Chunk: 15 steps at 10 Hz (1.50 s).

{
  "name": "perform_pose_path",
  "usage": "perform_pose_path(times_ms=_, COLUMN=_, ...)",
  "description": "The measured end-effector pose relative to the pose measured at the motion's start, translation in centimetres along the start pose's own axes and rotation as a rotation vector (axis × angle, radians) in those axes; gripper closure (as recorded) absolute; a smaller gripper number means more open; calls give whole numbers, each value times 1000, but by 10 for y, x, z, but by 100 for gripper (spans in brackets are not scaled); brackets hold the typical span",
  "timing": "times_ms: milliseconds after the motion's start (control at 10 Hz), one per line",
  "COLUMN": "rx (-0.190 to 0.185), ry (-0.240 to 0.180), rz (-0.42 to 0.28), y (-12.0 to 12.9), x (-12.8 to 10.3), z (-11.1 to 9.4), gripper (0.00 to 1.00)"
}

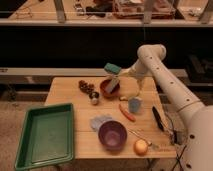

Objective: Place apple in plastic cup

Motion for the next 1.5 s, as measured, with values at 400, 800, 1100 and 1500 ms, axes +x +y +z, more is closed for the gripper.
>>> perform_pose_path(times_ms=400, rx=-36, ry=8, rz=-38, y=4, x=-4, z=-5, gripper=20)
perform_pose_path(times_ms=800, rx=-159, ry=46, rz=-150, y=49, x=-46, z=-34, gripper=20)
perform_pose_path(times_ms=1100, rx=-214, ry=41, rz=-155, y=127, x=-80, z=-63, gripper=20)
perform_pose_path(times_ms=1500, rx=-244, ry=-2, rz=-143, y=186, x=-107, z=-80, gripper=20)
